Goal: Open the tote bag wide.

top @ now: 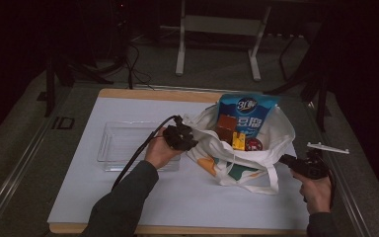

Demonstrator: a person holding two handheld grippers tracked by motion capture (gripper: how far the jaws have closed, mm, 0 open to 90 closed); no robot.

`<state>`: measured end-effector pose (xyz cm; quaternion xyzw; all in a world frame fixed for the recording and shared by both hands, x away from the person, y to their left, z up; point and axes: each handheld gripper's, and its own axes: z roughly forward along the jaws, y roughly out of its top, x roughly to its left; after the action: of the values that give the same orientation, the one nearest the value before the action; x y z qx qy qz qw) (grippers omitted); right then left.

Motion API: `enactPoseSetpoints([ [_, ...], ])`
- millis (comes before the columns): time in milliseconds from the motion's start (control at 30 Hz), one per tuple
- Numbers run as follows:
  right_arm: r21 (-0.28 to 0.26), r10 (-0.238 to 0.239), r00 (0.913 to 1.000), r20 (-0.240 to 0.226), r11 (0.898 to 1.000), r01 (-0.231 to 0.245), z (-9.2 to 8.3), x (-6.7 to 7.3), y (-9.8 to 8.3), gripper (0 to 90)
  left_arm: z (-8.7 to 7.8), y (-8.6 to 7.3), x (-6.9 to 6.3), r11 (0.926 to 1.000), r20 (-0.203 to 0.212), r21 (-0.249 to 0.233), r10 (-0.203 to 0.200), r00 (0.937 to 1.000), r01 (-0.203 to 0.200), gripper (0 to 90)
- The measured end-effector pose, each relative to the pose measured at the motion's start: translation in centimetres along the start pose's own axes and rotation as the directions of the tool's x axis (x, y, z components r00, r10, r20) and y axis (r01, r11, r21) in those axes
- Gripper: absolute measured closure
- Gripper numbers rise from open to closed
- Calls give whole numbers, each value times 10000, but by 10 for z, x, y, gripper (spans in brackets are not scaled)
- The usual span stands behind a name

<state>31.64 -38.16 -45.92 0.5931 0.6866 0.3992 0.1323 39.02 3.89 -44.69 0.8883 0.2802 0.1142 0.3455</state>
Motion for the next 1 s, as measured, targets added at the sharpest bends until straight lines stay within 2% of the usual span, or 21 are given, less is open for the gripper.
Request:
enactPoseSetpoints([
  [167,-578,-155,9999,-11,9982,154,-22,2,6,647,-24,0,-5,9979,-57,-606,232,9997,-235,636],
  [267,-871,-344,9994,-44,9956,338,-33,8,10,611,-35,1,-9,9950,16,-942,331,9995,-328,631],
  [400,-1072,-609,9981,14,9924,607,-40,16,16,589,-50,4,-14,9876,98,-1503,471,9988,-451,634],
  [467,-1105,-584,9983,-38,9922,576,-40,19,19,574,-56,8,-17,9823,109,-1786,590,9982,-561,634],
  [500,-1105,-584,9983,-38,9922,576,-40,19,19,574,-56,8,-17,9823,109,-1786,590,9982,-561,635],
  [533,-1105,-592,9982,-38,9922,585,-39,19,20,571,-60,12,-23,9712,145,-2224,905,9958,-850,635],
  [633,-890,-408,9990,-174,9953,391,-27,22,20,569,-62,19,-30,9531,109,-2725,1402,9901,-1319,638],
  [700,-815,-399,9990,-202,9959,381,-21,22,18,585,-59,24,-31,9476,3,-2857,1490,9888,-1427,636],
  [733,-788,-357,9991,-218,9963,339,-18,22,17,597,-56,26,-31,9507,-58,-2753,1469,9891,-1428,635],
  [800,-713,-284,9993,-236,9971,267,-14,22,16,630,-47,30,-29,9617,-122,-2336,1445,9894,-1434,634],
  [833,-671,-268,9994,-233,9974,252,-12,23,16,639,-43,32,-29,9646,-166,-2193,1462,9891,-1463,632],
  [900,-641,-233,9994,-252,9977,217,-9,23,16,662,-37,33,-27,9657,49,-2206,1417,9899,-1372,636],
  [1000,-575,-269,9993,-258,9980,254,-6,24,17,727,-29,35,-27,9742,-155,-1741,1431,9896,-1436,675],
])
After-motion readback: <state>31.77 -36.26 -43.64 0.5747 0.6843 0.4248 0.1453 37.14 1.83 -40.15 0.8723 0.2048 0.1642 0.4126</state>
